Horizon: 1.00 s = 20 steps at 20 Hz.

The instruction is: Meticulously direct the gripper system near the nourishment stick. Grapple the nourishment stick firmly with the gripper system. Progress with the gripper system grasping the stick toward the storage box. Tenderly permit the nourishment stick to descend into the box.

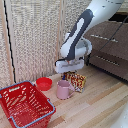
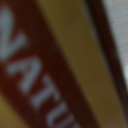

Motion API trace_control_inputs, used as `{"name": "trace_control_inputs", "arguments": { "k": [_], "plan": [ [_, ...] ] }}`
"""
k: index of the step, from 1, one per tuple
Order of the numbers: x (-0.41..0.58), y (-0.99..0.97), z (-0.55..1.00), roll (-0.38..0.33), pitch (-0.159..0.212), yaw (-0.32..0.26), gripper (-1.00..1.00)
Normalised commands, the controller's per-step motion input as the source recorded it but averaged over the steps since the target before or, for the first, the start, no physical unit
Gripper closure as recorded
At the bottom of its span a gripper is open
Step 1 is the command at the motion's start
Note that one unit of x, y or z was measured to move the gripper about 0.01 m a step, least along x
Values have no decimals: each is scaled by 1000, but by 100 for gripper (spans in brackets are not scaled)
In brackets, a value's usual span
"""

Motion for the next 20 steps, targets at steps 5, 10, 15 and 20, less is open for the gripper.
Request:
{"name": "trace_control_inputs", "arguments": {
  "k": [5, 10, 15, 20],
  "plan": [
    [-3, 150, -1, -15, -1, -25, 100],
    [-45, 174, 30, 0, -7, -107, 100],
    [-9, 129, 123, 0, 0, -96, 100],
    [38, 14, 461, 0, 12, -4, 100]
  ]
}}
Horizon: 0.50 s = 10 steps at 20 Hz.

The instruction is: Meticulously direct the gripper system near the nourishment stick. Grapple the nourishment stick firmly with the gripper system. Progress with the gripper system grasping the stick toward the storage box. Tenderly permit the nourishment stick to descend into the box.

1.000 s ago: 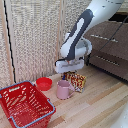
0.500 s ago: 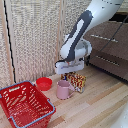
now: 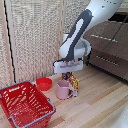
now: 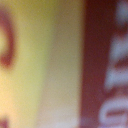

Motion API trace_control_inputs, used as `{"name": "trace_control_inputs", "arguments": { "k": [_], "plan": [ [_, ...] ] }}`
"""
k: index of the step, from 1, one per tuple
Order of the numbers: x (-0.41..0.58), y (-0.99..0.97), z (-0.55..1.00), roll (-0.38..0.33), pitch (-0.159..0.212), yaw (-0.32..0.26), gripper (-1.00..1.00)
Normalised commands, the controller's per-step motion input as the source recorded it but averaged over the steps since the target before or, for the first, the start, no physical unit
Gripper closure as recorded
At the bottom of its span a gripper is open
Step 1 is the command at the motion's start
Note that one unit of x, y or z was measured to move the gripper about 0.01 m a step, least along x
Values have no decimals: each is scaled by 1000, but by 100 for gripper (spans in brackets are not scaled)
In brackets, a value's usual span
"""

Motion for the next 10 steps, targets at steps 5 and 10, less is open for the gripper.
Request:
{"name": "trace_control_inputs", "arguments": {
  "k": [5, 10],
  "plan": [
    [147, -6, 689, -3, 56, 108, 100],
    [230, -26, 828, 0, 55, 93, 100]
  ]
}}
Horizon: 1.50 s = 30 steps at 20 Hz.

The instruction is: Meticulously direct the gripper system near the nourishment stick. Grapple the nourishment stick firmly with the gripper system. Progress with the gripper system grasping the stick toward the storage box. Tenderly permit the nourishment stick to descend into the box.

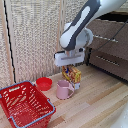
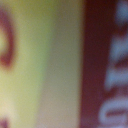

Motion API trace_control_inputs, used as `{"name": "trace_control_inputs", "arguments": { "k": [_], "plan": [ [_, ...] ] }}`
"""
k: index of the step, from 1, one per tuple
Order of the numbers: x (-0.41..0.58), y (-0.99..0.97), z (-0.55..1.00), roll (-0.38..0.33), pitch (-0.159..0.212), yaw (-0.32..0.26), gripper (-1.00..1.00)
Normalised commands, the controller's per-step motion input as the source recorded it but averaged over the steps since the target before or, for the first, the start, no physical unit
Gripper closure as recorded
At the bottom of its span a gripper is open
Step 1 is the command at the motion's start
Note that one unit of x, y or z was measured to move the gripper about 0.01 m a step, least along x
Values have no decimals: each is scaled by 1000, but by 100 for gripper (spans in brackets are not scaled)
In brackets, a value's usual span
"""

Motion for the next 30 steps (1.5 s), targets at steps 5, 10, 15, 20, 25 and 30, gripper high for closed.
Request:
{"name": "trace_control_inputs", "arguments": {
  "k": [5, 10, 15, 20, 25, 30],
  "plan": [
    [241, 45, 822, -4, 13, 35, 100],
    [200, 311, 798, -4, -28, 0, 100],
    [164, 649, 614, -31, -65, 0, 100],
    [135, 818, 470, -5, -20, 0, 100],
    [216, 810, 460, 0, -2, 0, 100],
    [233, 845, 450, 0, 0, 0, 100]
  ]
}}
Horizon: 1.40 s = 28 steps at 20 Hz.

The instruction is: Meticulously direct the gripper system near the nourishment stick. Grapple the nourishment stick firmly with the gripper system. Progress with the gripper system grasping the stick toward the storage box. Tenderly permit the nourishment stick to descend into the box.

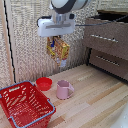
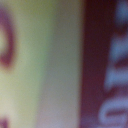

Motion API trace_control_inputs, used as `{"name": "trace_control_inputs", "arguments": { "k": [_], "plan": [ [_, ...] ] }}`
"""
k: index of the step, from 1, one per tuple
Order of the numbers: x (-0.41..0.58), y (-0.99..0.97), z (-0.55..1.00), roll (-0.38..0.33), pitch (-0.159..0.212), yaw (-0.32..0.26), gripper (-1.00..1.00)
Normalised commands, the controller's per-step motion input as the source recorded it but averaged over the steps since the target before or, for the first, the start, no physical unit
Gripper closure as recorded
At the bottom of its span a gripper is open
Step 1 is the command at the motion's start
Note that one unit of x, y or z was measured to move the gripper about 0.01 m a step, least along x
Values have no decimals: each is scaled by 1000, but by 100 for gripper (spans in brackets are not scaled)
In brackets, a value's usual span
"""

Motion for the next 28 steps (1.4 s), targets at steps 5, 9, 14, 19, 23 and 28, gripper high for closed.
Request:
{"name": "trace_control_inputs", "arguments": {
  "k": [5, 9, 14, 19, 23, 28],
  "plan": [
    [123, 928, 330, -7, 24, 0, 100],
    [12, 956, 184, -21, 62, 0, 100],
    [-38, 958, 38, -31, 84, 0, 100],
    [-130, 851, -58, -28, 117, 0, 100],
    [-89, 528, -320, -23, 95, 0, 100],
    [-65, 249, -465, 2, 72, 0, 100]
  ]
}}
